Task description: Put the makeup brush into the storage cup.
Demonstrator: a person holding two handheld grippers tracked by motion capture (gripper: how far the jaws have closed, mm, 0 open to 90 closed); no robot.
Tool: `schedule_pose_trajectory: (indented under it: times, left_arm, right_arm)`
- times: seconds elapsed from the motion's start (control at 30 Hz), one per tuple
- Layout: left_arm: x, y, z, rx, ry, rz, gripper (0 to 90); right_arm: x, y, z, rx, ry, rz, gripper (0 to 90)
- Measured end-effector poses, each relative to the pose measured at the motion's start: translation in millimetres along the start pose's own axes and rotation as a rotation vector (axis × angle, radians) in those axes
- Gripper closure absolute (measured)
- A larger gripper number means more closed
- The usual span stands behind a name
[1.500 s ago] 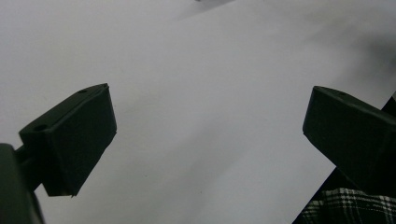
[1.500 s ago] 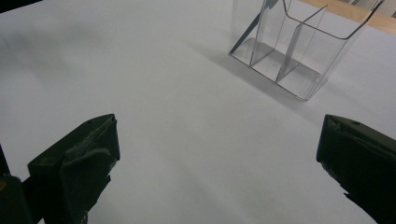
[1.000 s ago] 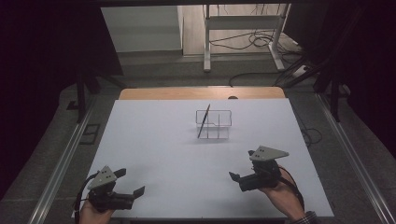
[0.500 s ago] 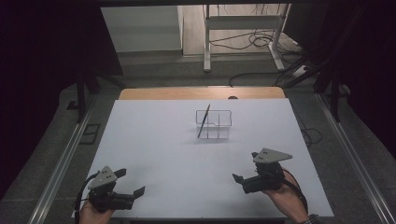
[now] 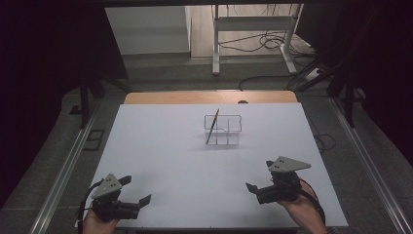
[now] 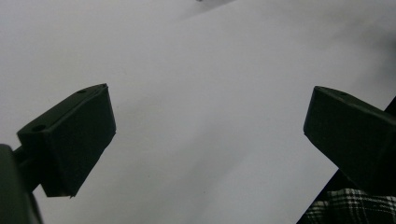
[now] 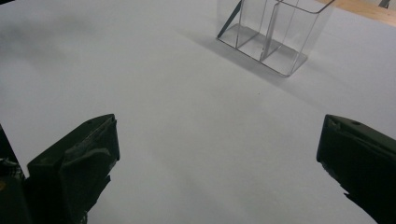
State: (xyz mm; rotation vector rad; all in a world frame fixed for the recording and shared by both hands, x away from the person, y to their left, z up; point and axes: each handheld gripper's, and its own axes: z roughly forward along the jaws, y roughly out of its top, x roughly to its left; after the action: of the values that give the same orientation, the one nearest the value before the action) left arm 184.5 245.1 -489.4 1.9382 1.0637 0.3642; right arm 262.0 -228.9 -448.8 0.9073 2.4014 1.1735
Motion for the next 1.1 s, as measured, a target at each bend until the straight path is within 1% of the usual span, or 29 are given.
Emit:
schedule_pose_trajectory:
  times: [0.23, 0.57, 0.77, 0.9, 1.03, 1.1]
  left_arm:
    - [0.7, -0.2, -0.9, -0.004, 0.004, -0.003, 2.8]
    - [3.8, -1.6, -3.9, -0.006, 0.024, -0.005, 2.9]
    - [4.6, -2.4, -4.6, -0.009, 0.032, -0.002, 2.8]
    - [4.8, -2.6, -4.7, -0.012, 0.035, 0.0, 2.8]
    - [4.9, -2.8, -5.1, -0.016, 0.039, 0.0, 2.7]
    - [5.0, -2.9, -5.2, -0.016, 0.04, 0.001, 2.7]
  right_arm:
    - [-0.8, -4.0, -4.1, 0.0, -0.011, 0.0, 0.0]
    - [-2.9, -10.0, -9.6, 0.005, -0.03, -0.002, 0.0]
    - [-4.2, -13.5, -12.8, 0.004, -0.038, 0.017, 0.0]
    - [-4.2, -16.3, -14.5, 0.007, -0.048, 0.02, 0.0]
    - [-4.3, -18.1, -16.4, 0.012, -0.058, 0.016, 0.0]
    - [-5.1, -19.0, -17.7, 0.012, -0.065, 0.005, 0.0]
